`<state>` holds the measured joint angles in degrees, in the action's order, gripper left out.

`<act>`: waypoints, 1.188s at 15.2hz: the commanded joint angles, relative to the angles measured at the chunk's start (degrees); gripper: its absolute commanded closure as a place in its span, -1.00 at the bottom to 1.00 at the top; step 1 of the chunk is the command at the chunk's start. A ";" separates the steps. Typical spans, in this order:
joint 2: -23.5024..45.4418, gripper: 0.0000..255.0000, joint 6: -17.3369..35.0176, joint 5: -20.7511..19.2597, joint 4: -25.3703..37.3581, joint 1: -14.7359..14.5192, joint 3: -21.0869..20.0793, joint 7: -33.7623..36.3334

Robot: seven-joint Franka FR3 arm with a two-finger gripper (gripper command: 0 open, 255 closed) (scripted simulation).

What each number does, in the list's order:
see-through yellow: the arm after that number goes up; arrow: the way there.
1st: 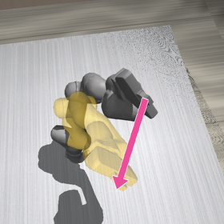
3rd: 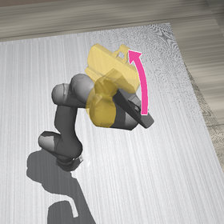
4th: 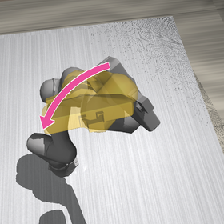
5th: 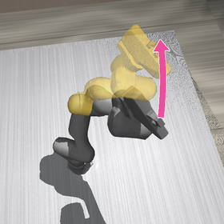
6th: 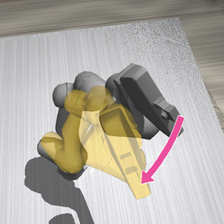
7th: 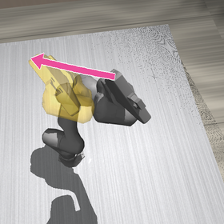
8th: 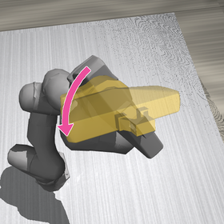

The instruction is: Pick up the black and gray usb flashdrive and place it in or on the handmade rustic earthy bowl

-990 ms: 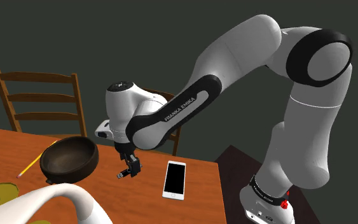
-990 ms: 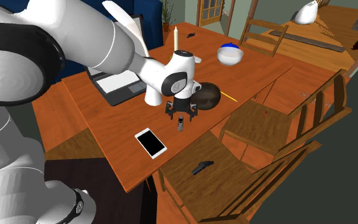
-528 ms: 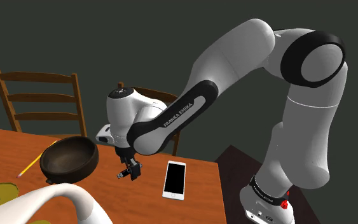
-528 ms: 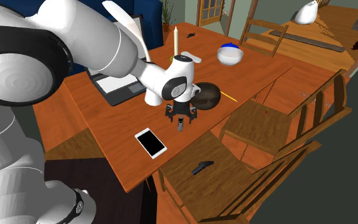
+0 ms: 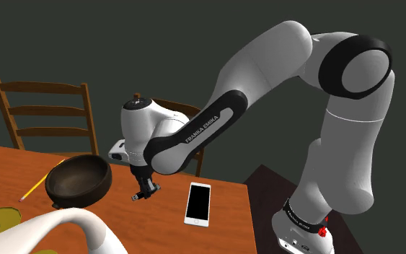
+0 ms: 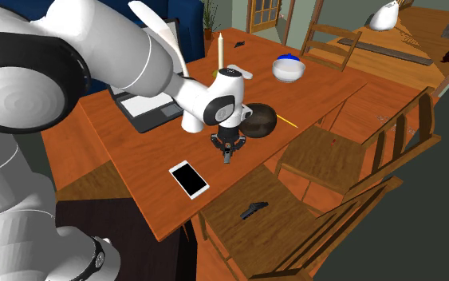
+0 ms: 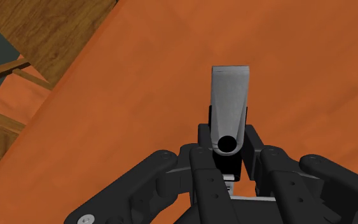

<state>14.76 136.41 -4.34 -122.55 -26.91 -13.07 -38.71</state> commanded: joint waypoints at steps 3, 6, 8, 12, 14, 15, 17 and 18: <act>0.60 1.00 0.45 -0.06 -0.32 -0.01 0.00 -0.10; -0.34 1.00 -0.72 0.26 -0.06 -0.04 -0.20 -0.12; -1.40 1.00 -2.08 0.64 0.27 0.07 -0.34 -0.37; -3.40 1.00 -4.82 1.36 1.06 0.24 -0.56 -0.85; -4.35 1.00 -6.21 1.69 1.54 0.31 -0.65 -1.06; -4.81 1.00 -6.90 1.85 1.79 0.35 -0.69 -1.17; -5.69 1.00 -8.31 2.15 2.34 0.41 -0.75 -1.37; -6.12 1.00 -9.01 2.29 2.63 0.43 -0.78 -1.46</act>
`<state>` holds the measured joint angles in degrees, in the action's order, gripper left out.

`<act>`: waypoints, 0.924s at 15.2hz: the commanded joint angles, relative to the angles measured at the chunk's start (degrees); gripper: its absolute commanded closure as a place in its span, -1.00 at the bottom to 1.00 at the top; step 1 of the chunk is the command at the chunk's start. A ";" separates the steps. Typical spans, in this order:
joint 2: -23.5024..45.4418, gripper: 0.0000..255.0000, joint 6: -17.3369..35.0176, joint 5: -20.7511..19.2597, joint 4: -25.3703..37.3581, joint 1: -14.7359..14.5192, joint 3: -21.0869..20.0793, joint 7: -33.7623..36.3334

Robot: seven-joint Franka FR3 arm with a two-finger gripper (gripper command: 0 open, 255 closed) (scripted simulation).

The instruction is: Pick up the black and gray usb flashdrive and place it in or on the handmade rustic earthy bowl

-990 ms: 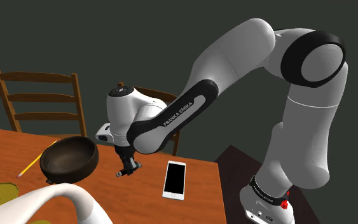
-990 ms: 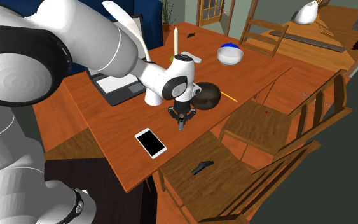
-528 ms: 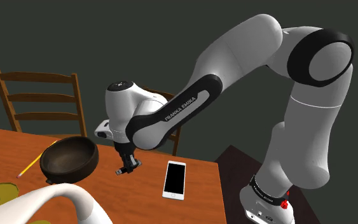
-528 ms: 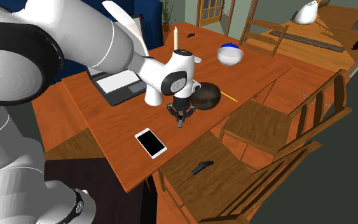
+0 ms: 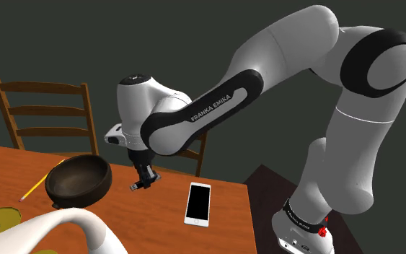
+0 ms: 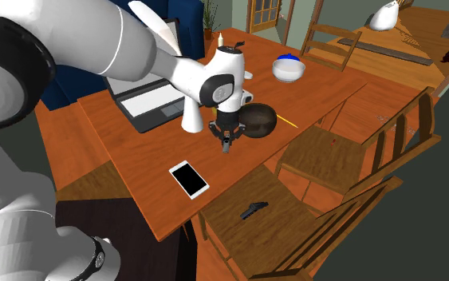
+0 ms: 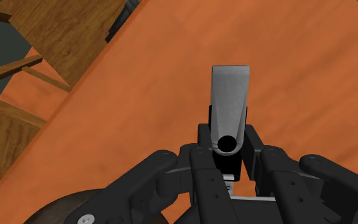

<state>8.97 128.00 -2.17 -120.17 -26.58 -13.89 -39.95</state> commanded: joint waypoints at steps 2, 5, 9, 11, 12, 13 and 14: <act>-1.15 1.00 -2.02 0.39 0.88 0.16 -0.01 -0.40; -2.29 1.00 -4.16 0.76 1.91 0.22 -0.06 -0.64; -3.67 1.00 -7.04 1.18 3.45 0.29 -0.10 -0.92; -4.29 1.00 -8.49 1.37 4.30 0.32 -0.11 -1.04; -4.59 1.00 -9.22 1.45 4.75 0.34 -0.12 -1.10; -4.87 1.00 -9.95 1.53 5.20 0.35 -0.12 -1.15; -5.14 1.00 -10.68 1.61 5.67 0.36 -0.12 -1.20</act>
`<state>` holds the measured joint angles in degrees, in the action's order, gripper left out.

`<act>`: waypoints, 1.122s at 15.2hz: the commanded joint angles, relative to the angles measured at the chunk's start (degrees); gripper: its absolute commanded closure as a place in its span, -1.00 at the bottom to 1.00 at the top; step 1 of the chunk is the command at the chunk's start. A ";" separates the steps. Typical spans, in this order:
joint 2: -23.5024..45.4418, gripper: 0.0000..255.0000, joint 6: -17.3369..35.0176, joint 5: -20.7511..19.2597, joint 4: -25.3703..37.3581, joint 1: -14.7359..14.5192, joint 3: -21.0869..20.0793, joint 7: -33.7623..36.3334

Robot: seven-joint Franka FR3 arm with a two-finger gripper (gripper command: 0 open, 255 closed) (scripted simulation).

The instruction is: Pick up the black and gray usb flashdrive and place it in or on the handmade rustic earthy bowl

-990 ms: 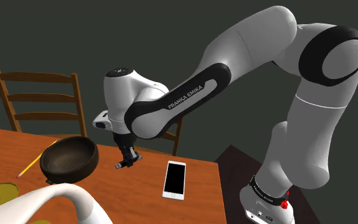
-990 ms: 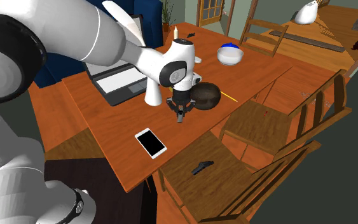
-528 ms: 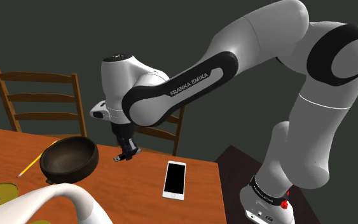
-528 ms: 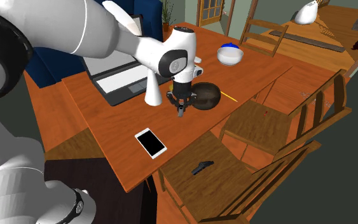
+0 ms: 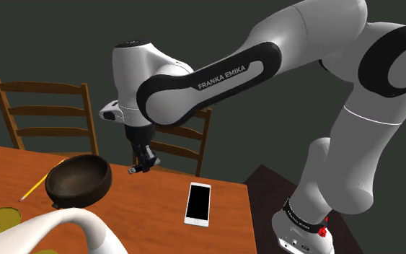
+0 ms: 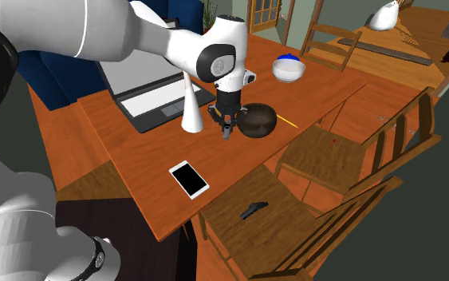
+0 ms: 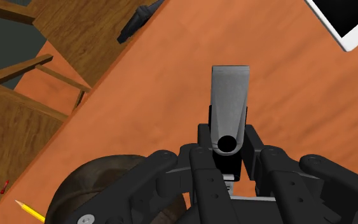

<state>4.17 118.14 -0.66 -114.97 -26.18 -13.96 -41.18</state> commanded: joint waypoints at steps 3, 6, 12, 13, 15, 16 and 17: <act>-1.08 1.00 -3.03 0.31 1.95 0.00 -0.04 -0.11; -1.57 1.00 -4.65 0.44 3.11 0.03 -0.04 -0.19; 12.85 1.00 -9.99 -3.26 22.41 -1.97 -0.47 2.84; 15.44 1.00 -11.23 -3.87 26.16 -2.48 -0.44 3.23; 20.92 1.00 -14.10 -5.04 34.39 -3.67 -0.30 3.87; 23.89 1.00 -15.79 -5.61 39.00 -4.37 -0.18 4.11; 27.06 1.00 -17.70 -6.18 44.05 -5.15 -0.04 4.29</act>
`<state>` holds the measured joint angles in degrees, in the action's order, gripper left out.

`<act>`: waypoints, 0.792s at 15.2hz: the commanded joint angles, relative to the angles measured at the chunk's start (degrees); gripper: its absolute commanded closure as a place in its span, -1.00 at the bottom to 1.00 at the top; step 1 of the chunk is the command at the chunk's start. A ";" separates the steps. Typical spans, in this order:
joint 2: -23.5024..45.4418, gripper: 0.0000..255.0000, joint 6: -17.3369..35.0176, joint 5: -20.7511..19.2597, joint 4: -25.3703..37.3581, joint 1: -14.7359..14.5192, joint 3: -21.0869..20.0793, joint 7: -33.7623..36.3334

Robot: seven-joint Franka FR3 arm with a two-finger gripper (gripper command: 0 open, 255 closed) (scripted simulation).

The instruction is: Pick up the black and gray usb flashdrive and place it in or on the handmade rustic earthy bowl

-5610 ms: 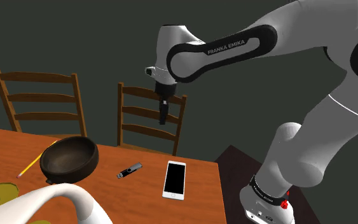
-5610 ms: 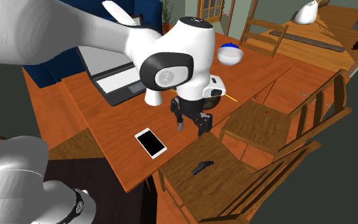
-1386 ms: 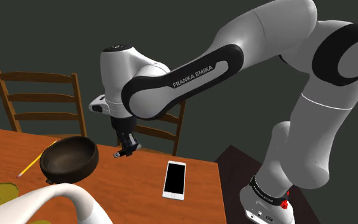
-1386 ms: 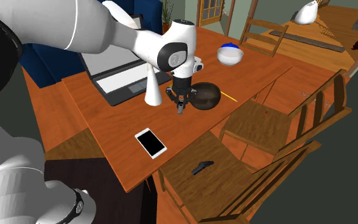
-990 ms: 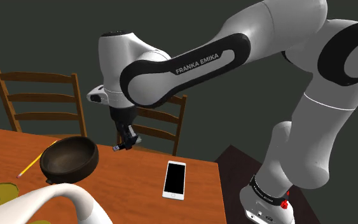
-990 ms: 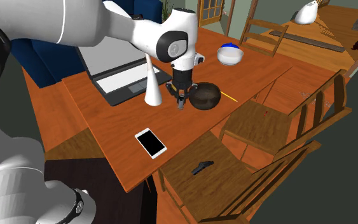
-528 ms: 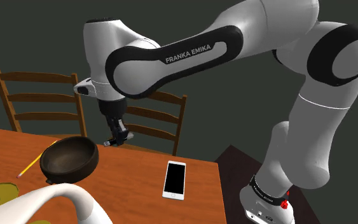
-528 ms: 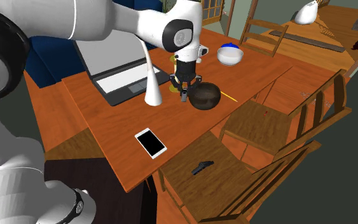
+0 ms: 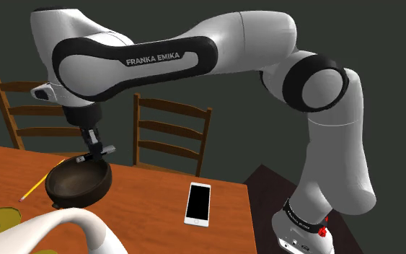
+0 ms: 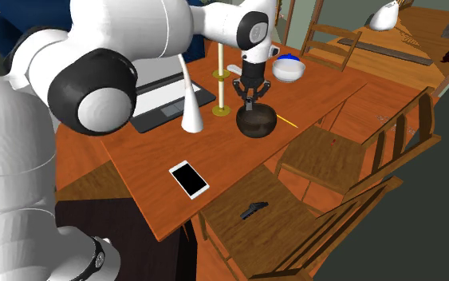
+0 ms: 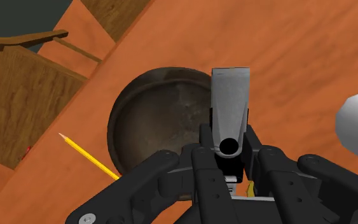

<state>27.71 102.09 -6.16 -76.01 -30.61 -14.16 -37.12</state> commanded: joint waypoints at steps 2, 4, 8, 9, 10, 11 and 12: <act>10.98 1.00 -6.50 -1.81 17.40 -2.65 0.61 0.34; 25.94 1.00 -17.76 -3.31 43.90 -6.67 1.80 -0.61; 21.57 1.00 -11.15 -2.88 32.76 -5.24 1.54 -0.03; 21.07 1.00 -9.99 -2.85 31.09 -5.03 1.49 0.05; 20.68 1.00 -8.91 -2.82 29.60 -4.85 1.45 0.13; 20.35 1.00 -7.89 -2.81 28.24 -4.68 1.42 0.20; 20.09 1.00 -6.92 -2.80 26.99 -4.54 1.40 0.26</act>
<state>48.31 94.00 -8.98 -47.36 -35.24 -12.70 -37.07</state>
